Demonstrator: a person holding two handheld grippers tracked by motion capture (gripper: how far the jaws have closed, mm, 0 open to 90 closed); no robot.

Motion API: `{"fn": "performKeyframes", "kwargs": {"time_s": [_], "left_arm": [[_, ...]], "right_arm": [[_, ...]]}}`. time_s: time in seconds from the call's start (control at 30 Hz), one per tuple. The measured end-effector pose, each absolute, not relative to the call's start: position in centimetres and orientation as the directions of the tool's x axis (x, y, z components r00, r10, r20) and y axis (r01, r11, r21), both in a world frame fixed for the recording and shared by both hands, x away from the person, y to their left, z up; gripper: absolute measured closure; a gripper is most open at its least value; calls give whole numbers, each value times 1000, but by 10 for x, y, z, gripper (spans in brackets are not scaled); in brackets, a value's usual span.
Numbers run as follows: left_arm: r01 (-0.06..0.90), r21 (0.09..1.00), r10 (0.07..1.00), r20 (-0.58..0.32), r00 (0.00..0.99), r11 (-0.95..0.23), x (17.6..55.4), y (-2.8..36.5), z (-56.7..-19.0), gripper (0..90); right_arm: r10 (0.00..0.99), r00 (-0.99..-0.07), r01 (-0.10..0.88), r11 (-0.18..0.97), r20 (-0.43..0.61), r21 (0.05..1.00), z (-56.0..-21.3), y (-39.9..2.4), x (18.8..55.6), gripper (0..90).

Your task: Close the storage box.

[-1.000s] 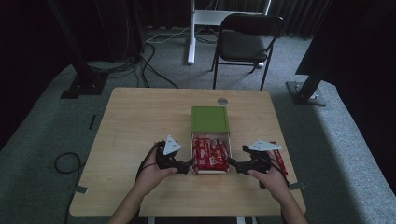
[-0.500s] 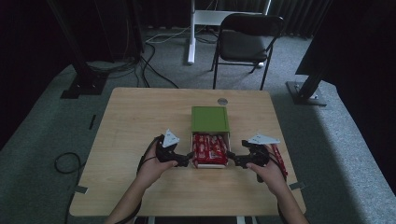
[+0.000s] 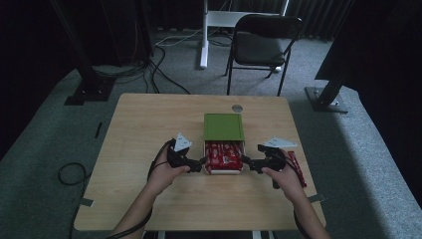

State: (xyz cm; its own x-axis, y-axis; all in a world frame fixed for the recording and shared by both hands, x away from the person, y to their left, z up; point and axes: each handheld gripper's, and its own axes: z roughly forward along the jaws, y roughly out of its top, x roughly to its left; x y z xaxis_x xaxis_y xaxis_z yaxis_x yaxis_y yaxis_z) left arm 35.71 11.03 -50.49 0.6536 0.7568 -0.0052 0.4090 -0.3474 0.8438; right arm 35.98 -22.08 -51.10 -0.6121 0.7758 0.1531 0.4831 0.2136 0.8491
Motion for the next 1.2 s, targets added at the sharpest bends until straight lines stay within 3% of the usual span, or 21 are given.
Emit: {"fn": "performKeyframes", "kwargs": {"time_s": [1.2], "left_arm": [[402, 842, 793, 49, 608, -360, 392, 105, -502, 41]], "right_arm": [[825, -544, 480, 157, 153, 863, -513, -215, 394, 110]]}}
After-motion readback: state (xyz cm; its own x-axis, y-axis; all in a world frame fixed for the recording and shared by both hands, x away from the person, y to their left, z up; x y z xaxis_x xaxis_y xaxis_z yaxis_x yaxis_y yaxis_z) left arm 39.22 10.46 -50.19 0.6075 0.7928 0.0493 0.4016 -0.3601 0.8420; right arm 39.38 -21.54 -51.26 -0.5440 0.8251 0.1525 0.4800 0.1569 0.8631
